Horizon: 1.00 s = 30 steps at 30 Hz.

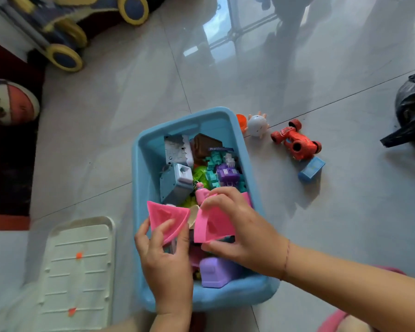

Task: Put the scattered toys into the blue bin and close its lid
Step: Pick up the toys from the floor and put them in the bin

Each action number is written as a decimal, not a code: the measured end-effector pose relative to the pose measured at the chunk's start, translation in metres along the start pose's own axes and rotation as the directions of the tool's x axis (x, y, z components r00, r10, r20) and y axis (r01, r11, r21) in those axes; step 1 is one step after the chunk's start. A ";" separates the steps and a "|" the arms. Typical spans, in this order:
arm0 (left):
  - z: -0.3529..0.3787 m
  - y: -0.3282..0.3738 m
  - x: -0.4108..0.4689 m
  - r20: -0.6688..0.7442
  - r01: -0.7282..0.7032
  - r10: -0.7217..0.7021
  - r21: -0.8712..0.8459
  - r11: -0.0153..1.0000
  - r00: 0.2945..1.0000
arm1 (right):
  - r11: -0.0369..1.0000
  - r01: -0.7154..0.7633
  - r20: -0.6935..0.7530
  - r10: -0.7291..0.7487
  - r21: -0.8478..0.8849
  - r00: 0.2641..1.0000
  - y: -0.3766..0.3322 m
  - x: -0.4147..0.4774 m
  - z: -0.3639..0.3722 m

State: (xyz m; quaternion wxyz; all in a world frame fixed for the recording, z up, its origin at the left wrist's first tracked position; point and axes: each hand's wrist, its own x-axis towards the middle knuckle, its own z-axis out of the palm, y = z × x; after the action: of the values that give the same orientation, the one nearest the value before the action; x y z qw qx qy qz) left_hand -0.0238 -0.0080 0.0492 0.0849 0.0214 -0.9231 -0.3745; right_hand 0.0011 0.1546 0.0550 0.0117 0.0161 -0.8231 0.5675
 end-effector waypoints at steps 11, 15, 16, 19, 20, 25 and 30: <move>-0.018 -0.031 -0.014 -0.092 0.115 -0.115 -0.006 0.993 0.989 | 0.991 0.076 0.222 -0.050 -0.113 0.974 0.006 -0.003 0.021; 0.007 0.000 -0.007 -0.037 0.010 -0.013 -0.095 0.995 0.999 | 0.992 0.008 -0.102 -0.022 -0.128 0.995 0.029 0.005 -0.018; 0.018 0.010 -0.007 -0.018 -0.041 0.039 -0.115 0.993 0.999 | 0.990 -0.018 -0.203 -0.011 -0.142 0.979 0.039 0.005 -0.030; 0.057 0.049 -0.011 0.119 -0.183 0.209 -0.200 0.963 0.971 | 0.971 -0.167 -0.439 0.077 -0.171 0.895 0.084 0.002 -0.071; 0.073 0.062 -0.014 0.188 -0.216 0.259 -0.222 0.951 0.947 | 0.956 -0.227 -0.487 0.112 -0.183 0.866 0.102 -0.001 -0.085; 0.173 0.117 -0.004 0.625 -0.406 0.321 -0.007 0.914 0.712 | 0.792 -0.536 -0.462 0.374 -0.293 0.804 0.191 -0.011 -0.126; 0.281 0.138 0.038 0.848 -0.651 0.200 0.205 0.731 0.492 | 0.667 -0.620 -0.367 0.501 -0.413 0.784 0.227 -0.003 -0.127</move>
State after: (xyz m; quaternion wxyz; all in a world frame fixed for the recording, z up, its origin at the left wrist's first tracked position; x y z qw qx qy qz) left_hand -0.1069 0.2803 -0.0481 -0.2385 -0.3609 -0.8999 -0.0553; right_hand -0.0046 0.3543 -0.1121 -0.0687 -0.3063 -0.9005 0.3008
